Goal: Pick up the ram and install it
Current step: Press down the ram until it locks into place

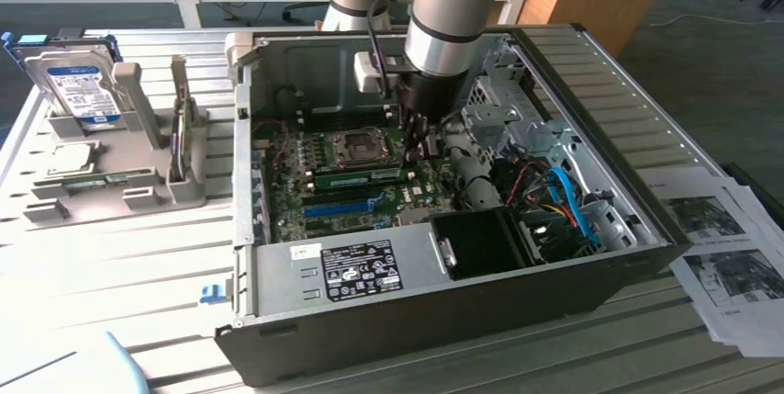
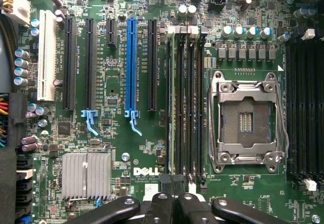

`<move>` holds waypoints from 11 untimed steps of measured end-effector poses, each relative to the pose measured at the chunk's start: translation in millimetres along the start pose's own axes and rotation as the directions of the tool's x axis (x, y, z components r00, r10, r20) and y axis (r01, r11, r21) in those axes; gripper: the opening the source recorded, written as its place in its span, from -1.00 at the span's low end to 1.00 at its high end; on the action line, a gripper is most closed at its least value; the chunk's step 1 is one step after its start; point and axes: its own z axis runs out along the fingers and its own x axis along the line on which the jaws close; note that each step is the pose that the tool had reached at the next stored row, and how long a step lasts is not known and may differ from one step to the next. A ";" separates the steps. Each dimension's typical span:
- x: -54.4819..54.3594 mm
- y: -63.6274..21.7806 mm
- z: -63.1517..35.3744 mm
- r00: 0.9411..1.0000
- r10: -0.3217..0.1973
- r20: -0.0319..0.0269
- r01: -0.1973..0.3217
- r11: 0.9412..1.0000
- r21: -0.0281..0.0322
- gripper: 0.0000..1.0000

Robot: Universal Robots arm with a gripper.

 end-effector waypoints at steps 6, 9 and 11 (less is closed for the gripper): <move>-0.9 -0.4 0.3 1.000 0.000 0.000 0.000 1.000 0.000 -0.81; -2.5 -0.3 0.6 1.000 0.000 0.000 0.000 1.000 0.000 -0.81; -2.7 -0.3 0.6 1.000 0.000 0.000 0.000 1.000 0.000 -0.81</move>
